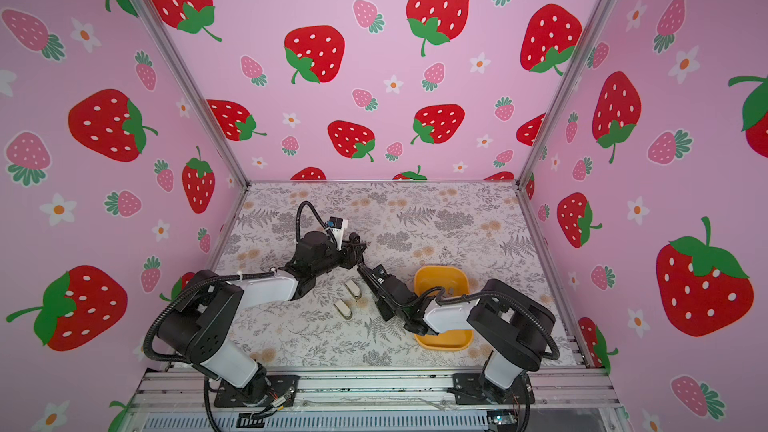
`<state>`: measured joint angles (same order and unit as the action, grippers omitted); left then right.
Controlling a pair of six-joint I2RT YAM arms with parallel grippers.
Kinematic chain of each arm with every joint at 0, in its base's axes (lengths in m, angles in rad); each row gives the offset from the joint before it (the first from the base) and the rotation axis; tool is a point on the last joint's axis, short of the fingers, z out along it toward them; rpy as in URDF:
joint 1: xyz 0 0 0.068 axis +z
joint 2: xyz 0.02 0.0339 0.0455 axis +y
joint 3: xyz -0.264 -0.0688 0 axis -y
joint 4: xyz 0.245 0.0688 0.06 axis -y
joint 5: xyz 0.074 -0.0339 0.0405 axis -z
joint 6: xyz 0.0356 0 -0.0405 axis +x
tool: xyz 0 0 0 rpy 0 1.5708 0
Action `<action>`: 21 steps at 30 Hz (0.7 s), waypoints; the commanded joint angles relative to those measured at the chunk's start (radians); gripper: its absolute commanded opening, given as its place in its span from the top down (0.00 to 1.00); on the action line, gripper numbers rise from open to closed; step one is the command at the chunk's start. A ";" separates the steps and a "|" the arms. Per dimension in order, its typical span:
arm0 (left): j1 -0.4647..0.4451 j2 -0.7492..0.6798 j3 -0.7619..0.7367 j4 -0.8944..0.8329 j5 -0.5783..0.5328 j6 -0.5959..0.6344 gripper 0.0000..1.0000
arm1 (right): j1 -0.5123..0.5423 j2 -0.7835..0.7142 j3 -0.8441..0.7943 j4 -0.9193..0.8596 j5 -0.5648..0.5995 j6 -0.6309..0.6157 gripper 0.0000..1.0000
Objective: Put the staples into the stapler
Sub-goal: 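Press the lid down with the left gripper while the right gripper holds the base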
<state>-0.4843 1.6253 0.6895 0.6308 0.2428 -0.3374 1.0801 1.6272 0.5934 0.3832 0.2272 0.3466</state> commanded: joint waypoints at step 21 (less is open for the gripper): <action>-0.040 -0.053 -0.033 0.047 0.010 0.077 0.55 | 0.012 -0.046 -0.042 0.027 0.015 0.014 0.89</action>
<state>-0.5060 1.6066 0.6720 0.6315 0.2367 -0.3000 1.0847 1.6054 0.5686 0.3893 0.2333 0.3542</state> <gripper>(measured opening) 0.453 0.174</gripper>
